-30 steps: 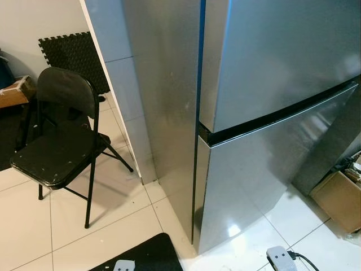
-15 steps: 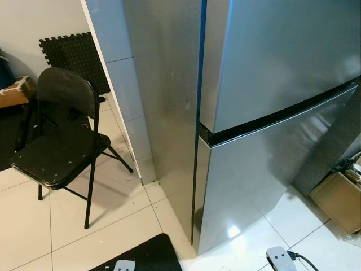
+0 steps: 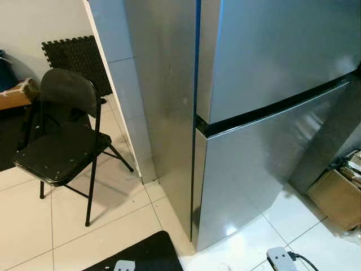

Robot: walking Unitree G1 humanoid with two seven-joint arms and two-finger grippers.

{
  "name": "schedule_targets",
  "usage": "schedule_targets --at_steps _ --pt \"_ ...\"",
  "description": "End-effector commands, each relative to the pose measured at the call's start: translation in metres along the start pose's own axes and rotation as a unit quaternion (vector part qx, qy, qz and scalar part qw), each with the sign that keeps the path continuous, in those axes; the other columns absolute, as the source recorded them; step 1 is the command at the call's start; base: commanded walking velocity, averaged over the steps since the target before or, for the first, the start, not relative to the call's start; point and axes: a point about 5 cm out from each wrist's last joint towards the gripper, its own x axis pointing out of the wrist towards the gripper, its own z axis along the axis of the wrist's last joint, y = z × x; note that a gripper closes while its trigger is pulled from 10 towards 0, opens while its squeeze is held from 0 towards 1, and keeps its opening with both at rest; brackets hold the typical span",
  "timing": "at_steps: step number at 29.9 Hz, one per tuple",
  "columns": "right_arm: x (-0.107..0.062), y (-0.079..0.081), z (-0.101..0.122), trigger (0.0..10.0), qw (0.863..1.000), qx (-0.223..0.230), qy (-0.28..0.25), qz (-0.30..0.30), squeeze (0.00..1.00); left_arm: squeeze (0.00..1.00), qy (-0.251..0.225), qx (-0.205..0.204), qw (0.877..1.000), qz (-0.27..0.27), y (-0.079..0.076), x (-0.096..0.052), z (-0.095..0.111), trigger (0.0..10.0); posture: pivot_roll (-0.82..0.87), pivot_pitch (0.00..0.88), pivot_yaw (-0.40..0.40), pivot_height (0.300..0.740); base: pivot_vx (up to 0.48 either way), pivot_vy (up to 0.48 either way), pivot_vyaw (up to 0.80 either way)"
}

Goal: Restocking fridge

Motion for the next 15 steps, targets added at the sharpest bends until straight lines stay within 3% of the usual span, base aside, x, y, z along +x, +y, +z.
schedule_targets --at_steps 1,15 --pt "0.0010 0.0050 -0.0046 10.0 1.000 0.003 0.009 0.014 0.00 0.00 0.010 0.004 1.000 -0.005 -0.0027 -0.0002 -0.0044 10.0 -0.06 0.000 -0.036 0.740 -0.259 0.000 0.00" --pt "0.0013 0.0064 -0.0063 10.0 1.000 0.005 0.011 0.016 0.00 0.00 0.011 0.005 1.000 -0.005 -0.0021 -0.0003 -0.0046 10.0 -0.06 0.000 -0.035 0.740 -0.259 0.000 0.00"
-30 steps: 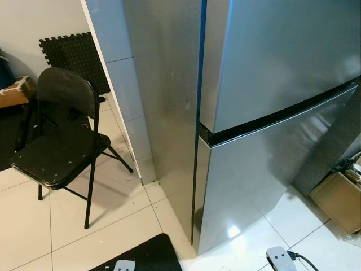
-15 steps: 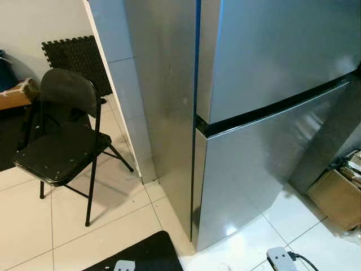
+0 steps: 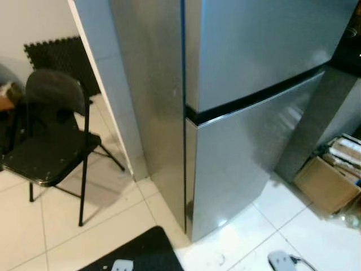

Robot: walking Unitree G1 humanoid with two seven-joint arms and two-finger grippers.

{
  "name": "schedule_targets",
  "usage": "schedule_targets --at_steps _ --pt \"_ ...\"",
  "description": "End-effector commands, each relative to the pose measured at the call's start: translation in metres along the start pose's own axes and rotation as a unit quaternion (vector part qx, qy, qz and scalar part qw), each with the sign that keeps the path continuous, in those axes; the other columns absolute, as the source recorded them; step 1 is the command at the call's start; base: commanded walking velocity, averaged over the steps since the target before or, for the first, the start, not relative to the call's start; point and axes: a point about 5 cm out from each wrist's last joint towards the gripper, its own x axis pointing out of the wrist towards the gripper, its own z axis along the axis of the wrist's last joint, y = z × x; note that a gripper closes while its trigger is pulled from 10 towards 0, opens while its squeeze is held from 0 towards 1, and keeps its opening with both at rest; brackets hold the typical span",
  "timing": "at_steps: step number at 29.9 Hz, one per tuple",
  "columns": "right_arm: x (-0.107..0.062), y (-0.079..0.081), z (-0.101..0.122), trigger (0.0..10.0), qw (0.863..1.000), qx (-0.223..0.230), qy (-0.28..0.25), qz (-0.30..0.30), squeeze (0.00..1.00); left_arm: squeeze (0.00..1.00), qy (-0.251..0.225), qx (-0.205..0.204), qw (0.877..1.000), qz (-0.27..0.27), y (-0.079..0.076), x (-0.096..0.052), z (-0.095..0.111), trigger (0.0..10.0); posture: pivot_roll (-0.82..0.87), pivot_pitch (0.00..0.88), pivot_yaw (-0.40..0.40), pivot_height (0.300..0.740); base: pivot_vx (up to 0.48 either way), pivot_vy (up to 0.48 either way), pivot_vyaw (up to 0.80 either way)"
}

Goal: Restocking fridge

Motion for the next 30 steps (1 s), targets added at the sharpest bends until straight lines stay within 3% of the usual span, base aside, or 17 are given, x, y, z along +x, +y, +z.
schedule_targets --at_steps 1,27,30 --pt "0.0014 0.0044 0.0023 10.0 1.000 -0.001 -0.002 0.013 0.00 0.00 0.011 0.004 1.000 -0.011 -0.0047 -0.0004 -0.0067 10.0 -0.06 0.000 -0.035 0.740 0.000 0.000 0.00" --pt "0.0012 0.0040 0.0027 10.0 1.000 -0.004 -0.001 0.014 0.00 0.00 0.007 0.003 1.000 -0.019 -0.0021 -0.0010 -0.0062 10.0 -0.06 0.000 -0.037 0.740 0.000 0.000 0.00" --pt "0.0011 0.0037 0.0026 10.0 1.000 -0.004 -0.001 0.014 0.00 0.00 0.008 0.005 1.000 -0.021 -0.0020 -0.0011 -0.0067 10.0 -0.06 0.000 -0.035 0.740 0.000 -0.472 0.00"
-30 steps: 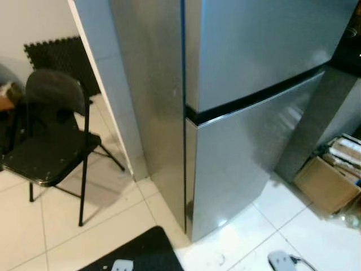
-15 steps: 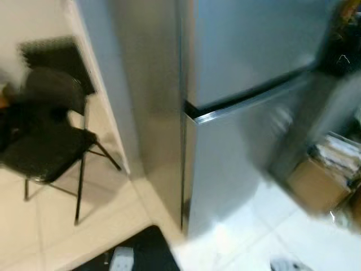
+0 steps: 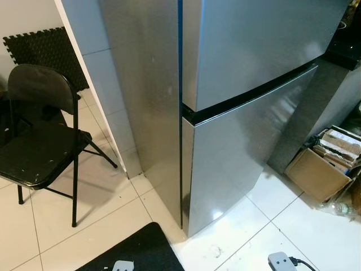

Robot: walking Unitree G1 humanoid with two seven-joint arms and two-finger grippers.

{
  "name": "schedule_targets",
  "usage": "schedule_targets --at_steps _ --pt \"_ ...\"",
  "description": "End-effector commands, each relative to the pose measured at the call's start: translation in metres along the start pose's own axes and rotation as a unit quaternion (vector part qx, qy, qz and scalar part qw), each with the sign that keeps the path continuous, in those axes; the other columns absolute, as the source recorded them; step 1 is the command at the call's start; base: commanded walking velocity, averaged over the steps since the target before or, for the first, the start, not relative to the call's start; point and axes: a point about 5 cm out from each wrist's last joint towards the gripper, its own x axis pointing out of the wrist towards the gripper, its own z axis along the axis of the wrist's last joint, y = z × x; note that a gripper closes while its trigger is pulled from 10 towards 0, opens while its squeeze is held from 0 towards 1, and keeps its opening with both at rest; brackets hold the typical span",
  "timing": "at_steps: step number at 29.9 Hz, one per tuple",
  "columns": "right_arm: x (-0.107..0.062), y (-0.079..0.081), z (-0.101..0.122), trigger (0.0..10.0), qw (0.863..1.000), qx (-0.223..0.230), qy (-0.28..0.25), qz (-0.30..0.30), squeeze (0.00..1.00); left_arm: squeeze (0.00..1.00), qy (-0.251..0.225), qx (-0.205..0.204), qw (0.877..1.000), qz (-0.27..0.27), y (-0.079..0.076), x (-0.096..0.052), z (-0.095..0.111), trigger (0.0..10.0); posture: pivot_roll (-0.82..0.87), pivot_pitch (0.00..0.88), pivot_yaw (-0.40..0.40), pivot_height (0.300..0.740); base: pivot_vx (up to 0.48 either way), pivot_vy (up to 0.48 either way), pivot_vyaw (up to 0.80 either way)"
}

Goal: Restocking fridge

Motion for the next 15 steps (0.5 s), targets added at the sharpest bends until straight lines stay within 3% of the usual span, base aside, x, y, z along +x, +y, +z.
schedule_targets --at_steps 1,4,11,15 --pt "0.002 0.005 0.004 10.0 1.000 -0.004 -0.010 0.014 0.00 0.00 0.010 0.004 1.000 -0.012 -0.003 0.000 -0.006 10.0 -0.06 0.000 -0.035 0.740 0.000 -0.472 0.00" --pt "0.002 0.005 0.004 10.0 1.000 -0.003 -0.010 0.014 0.00 0.00 0.009 0.002 1.000 -0.010 -0.003 -0.001 -0.006 10.0 -0.06 0.000 -0.034 0.740 0.000 -0.471 0.00" --pt "0.002 0.006 0.004 10.0 1.000 -0.001 -0.010 0.015 0.00 0.00 0.000 -0.011 1.000 0.002 0.001 -0.001 -0.003 10.0 -0.06 0.000 -0.033 0.740 0.000 0.000 0.00" --pt "0.002 0.006 0.003 10.0 1.000 0.000 -0.010 0.016 0.00 0.00 -0.034 -0.042 0.998 0.029 0.015 -0.001 0.012 10.0 -0.06 0.000 -0.033 0.740 0.000 0.000 0.00"
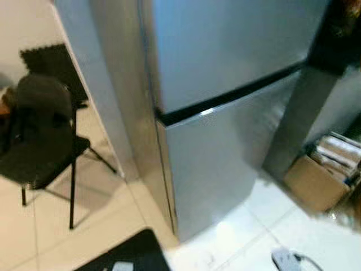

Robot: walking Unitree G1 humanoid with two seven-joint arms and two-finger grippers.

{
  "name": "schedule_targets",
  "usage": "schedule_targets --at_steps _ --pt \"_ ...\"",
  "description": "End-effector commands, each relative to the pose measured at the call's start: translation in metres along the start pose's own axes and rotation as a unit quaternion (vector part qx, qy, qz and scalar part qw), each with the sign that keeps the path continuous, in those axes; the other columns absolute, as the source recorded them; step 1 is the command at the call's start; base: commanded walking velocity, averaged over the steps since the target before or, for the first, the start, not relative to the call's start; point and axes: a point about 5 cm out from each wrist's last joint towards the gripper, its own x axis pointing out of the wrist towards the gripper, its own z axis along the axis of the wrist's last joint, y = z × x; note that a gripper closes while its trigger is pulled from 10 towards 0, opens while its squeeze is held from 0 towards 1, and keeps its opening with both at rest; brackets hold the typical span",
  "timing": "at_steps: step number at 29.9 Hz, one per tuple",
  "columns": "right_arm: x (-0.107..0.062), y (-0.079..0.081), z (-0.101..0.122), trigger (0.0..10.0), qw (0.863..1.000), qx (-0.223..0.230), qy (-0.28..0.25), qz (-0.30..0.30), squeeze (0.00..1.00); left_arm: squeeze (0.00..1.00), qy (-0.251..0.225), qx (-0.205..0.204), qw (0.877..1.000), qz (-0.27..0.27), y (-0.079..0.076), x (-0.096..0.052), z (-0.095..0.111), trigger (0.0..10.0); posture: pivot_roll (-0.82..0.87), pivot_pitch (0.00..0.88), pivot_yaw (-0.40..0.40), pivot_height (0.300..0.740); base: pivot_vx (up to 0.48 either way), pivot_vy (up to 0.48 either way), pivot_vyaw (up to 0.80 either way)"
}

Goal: Restocking fridge

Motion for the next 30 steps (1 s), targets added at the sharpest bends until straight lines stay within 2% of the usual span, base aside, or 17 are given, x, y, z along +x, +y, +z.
schedule_targets --at_steps 1,5,7,11,12,13,14,15,16,18,19,22,23,25,26,29,30 --pt "0.002 0.007 -0.001 10.0 1.000 0.003 0.001 0.015 0.00 0.00 -0.034 -0.020 0.999 0.017 0.009 0.000 0.016 10.0 -0.06 0.000 -0.033 0.740 0.000 0.000 0.00" --pt "0.002 0.006 -0.001 10.0 1.000 0.003 0.001 0.015 0.00 0.00 -0.073 -0.045 0.996 0.035 0.020 -0.001 0.033 10.0 -0.06 0.000 -0.034 0.740 0.000 0.000 0.00" --pt "0.002 0.006 -0.001 10.0 1.000 0.003 0.001 0.013 0.00 0.00 -0.141 -0.079 0.985 0.057 0.038 -0.005 0.061 10.0 -0.06 0.000 -0.034 0.740 0.000 0.000 0.00" --pt "0.001 0.005 -0.001 10.0 1.000 0.003 0.001 0.012 0.00 0.00 -0.196 -0.102 0.973 0.066 0.052 -0.010 0.085 10.0 -0.06 0.000 -0.035 0.740 0.000 0.000 0.00" --pt "0.001 0.004 -0.001 10.0 1.000 0.003 0.001 0.012 0.00 0.00 -0.230 -0.110 0.965 0.063 0.060 -0.015 0.100 10.0 -0.06 0.000 -0.034 0.740 0.000 0.000 0.00" --pt "0.001 0.004 -0.002 10.0 1.000 0.003 0.002 0.012 0.00 0.18 -0.266 -0.119 0.955 0.051 0.067 -0.020 0.117 10.0 -0.06 0.000 -0.032 0.740 0.000 0.000 0.00" --pt "0.001 0.005 -0.002 10.0 1.000 0.003 0.002 0.012 0.00 1.00 -0.302 -0.124 0.945 0.033 0.071 -0.025 0.134 10.0 -0.06 0.000 -0.032 0.740 0.000 0.000 0.00" --pt "0.001 0.005 -0.002 10.0 1.000 0.003 0.002 0.012 0.00 1.00 -0.302 -0.124 0.945 0.033 0.071 -0.025 0.134 10.0 -0.06 0.000 -0.032 0.740 0.000 0.000 0.00" --pt "0.001 0.005 -0.002 10.0 1.000 0.004 0.002 0.012 0.00 1.00 -0.330 -0.126 0.936 0.015 0.073 -0.030 0.146 10.0 -0.06 0.000 -0.032 0.740 0.000 0.000 0.00" --pt "0.001 0.005 -0.004 10.0 1.000 0.005 0.004 0.013 0.00 1.00 -0.408 -0.115 0.904 -0.060 0.074 -0.046 0.183 10.0 -0.07 0.000 -0.033 0.740 0.000 0.000 0.00" --pt "0.001 0.005 -0.004 10.0 1.000 0.005 0.004 0.013 0.00 1.00 -0.408 -0.115 0.904 -0.060 0.074 -0.046 0.183 10.0 -0.07 0.000 -0.033 0.740 0.000 0.000 0.00" --pt "0.001 0.005 -0.007 10.0 1.000 0.005 0.006 0.012 0.00 1.00 -0.480 -0.078 0.862 -0.142 0.072 -0.067 0.219 10.0 -0.07 0.000 -0.034 0.740 0.000 0.000 0.00" --pt "0.001 0.005 -0.007 10.0 1.000 0.005 0.006 0.012 0.00 1.00 -0.480 -0.078 0.862 -0.142 0.072 -0.067 0.219 10.0 -0.07 0.000 -0.034 0.740 0.000 0.000 0.00" --pt "0.000 0.004 -0.009 10.0 1.000 0.006 0.009 0.011 0.00 1.00 -0.518 -0.020 0.829 -0.210 0.068 -0.086 0.242 10.0 -0.07 0.000 -0.034 0.740 0.000 0.000 0.00" --pt "0.000 0.004 -0.009 10.0 1.000 0.006 0.009 0.011 0.00 1.00 -0.518 -0.020 0.829 -0.210 0.068 -0.086 0.242 10.0 -0.07 0.000 -0.034 0.740 0.000 0.000 0.00" --pt "-0.001 0.003 -0.013 10.0 1.000 0.008 0.012 0.010 0.00 1.00 -0.545 0.063 0.779 -0.303 0.064 -0.116 0.266 10.0 -0.08 0.000 -0.027 0.740 0.000 0.000 0.00" --pt "-0.001 0.003 -0.013 10.0 1.000 0.008 0.012 0.010 0.00 1.00 -0.545 0.063 0.779 -0.303 0.064 -0.116 0.266 10.0 -0.08 0.000 -0.027 0.740 0.000 0.000 0.00"
